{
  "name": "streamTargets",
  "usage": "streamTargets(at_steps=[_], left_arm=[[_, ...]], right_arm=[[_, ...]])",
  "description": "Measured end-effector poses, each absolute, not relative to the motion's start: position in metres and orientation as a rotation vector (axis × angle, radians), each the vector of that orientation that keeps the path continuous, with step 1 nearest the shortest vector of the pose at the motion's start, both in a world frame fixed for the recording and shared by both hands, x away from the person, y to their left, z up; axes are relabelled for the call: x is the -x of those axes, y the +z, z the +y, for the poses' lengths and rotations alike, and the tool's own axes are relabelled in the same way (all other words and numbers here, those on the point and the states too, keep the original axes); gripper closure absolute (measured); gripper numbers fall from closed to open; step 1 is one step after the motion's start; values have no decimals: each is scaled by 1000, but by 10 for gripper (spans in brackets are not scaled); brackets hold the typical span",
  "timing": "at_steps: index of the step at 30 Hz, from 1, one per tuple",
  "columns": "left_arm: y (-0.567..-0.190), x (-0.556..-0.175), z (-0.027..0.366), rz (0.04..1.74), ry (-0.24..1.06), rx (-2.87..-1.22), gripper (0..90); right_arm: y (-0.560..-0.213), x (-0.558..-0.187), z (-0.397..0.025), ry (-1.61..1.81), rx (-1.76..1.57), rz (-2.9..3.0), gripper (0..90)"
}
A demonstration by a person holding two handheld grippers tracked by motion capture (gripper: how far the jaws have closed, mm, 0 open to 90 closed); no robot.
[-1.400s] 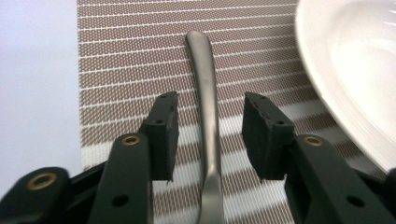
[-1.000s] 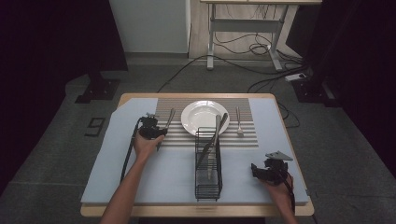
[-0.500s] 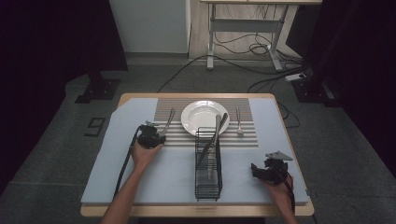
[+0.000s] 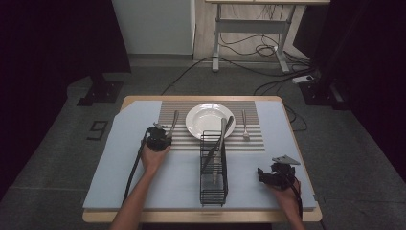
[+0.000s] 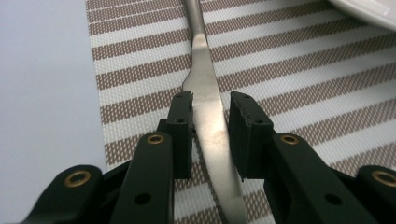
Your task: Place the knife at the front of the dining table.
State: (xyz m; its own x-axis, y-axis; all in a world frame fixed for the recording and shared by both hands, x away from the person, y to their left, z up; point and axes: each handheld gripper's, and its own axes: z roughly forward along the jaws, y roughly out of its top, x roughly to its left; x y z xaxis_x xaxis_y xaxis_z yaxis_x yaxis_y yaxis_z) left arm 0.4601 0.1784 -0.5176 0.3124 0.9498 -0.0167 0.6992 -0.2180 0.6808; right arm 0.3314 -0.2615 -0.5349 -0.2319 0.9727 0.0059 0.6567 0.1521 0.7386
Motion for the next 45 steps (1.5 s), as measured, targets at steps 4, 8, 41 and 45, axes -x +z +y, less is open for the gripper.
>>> streamTargets(at_steps=[4, 8, 41, 45], left_arm=[[-518, -466, 174, 1469, 563, -1977, 702], [-519, -469, 170, 1484, 570, -1960, 691], [-519, -474, 160, 1472, 530, -1934, 598], [-520, -474, 161, 1471, 529, -1933, 592]], right_arm=[[-535, -331, -262, 868, -1548, 1955, 132], [-535, -331, -262, 868, -1548, 1955, 132], [-535, -331, -262, 869, -1548, 1955, 132], [-535, -331, -262, 869, -1549, 1954, 132]])
